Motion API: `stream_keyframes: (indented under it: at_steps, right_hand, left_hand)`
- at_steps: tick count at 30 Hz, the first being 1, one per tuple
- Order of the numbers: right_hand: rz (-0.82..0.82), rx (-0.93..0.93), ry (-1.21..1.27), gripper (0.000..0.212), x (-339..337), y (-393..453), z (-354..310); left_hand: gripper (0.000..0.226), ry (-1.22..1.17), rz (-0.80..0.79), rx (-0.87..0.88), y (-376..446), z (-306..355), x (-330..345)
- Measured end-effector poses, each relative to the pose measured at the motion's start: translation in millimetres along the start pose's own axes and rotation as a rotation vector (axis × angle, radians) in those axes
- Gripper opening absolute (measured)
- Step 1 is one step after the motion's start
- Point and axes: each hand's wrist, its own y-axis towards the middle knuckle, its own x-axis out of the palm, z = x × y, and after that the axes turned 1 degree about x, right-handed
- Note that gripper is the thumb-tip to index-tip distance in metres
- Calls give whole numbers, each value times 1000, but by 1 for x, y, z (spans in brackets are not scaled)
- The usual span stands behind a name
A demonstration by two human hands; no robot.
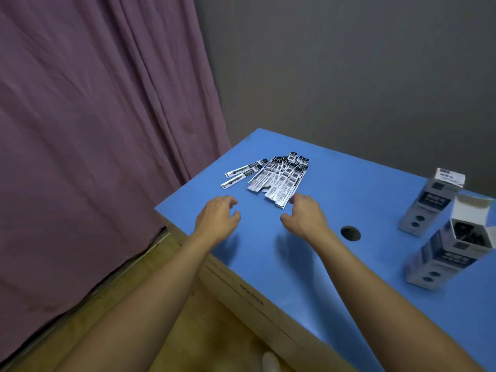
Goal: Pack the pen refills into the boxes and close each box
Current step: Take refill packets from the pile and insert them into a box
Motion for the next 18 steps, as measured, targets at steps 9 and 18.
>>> stream_keyframes:
  at_steps: [9, 18]
  right_hand:
    - [-17, 25, -30, 49, -2, 73, -3]
    - [-20, 73, -60, 47, 4, 105, -8]
  left_hand:
    - [36, 62, -67, -3, 108, -21, 13]
    - [31, 57, -86, 22, 208, -40, 42]
